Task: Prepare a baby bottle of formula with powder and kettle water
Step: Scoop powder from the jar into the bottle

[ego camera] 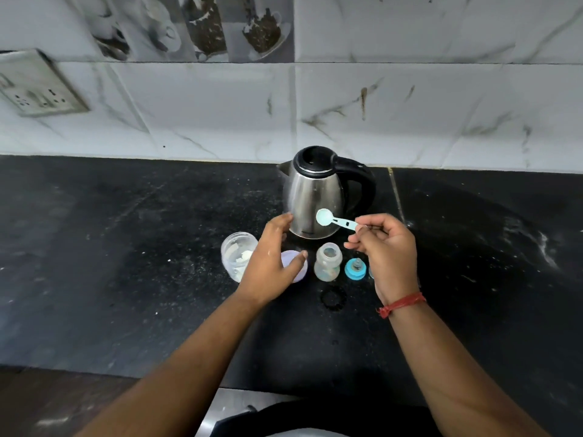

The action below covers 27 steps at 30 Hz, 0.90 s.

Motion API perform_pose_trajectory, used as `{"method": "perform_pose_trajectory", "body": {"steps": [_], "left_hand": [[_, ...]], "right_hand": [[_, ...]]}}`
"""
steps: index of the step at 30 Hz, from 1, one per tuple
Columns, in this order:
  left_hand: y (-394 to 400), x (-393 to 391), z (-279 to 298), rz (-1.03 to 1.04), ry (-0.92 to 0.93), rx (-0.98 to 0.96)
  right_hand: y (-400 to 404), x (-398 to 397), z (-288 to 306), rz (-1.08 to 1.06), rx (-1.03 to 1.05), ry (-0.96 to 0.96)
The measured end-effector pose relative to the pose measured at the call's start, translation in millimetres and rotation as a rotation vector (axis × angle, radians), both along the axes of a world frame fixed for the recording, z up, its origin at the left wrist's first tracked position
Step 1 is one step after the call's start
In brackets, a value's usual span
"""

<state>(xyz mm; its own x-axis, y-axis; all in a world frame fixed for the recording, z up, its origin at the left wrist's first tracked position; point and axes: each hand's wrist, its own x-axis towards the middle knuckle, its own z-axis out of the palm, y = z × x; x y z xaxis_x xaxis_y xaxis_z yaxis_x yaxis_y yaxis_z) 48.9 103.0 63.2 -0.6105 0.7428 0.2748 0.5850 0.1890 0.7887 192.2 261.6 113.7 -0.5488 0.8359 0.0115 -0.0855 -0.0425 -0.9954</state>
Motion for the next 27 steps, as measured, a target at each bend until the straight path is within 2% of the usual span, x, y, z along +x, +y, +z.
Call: {"method": "perform_pose_trajectory", "body": {"steps": [5, 9, 13, 16, 19, 23, 27], "left_hand": [[-45, -36, 13, 0.192, 0.154, 0.039], [-79, -59, -3, 0.235, 0.046, -0.099], [-96, -71, -17, 0.196, -0.129, -0.206], [-98, -75, -23, 0.161, -0.139, -0.239], [-99, -76, -27, 0.125, -0.117, -0.261], [-103, -79, -31, 0.103, -0.111, -0.271], [-107, -82, -32, 0.059, -0.103, -0.230]], "right_hand": [[-26, -52, 1, 0.085, 0.018, 0.017], [-53, -90, -5, 0.180, 0.127, -0.107], [-77, -124, -16, 0.287, 0.490, -0.308], [-90, -136, -25, 0.388, 0.749, -0.465], [-95, -142, -34, 0.453, 0.909, -0.604], [-100, -148, -36, 0.491, 0.943, -0.717], [-100, -144, -34, 0.461, 0.945, -0.683]]}}
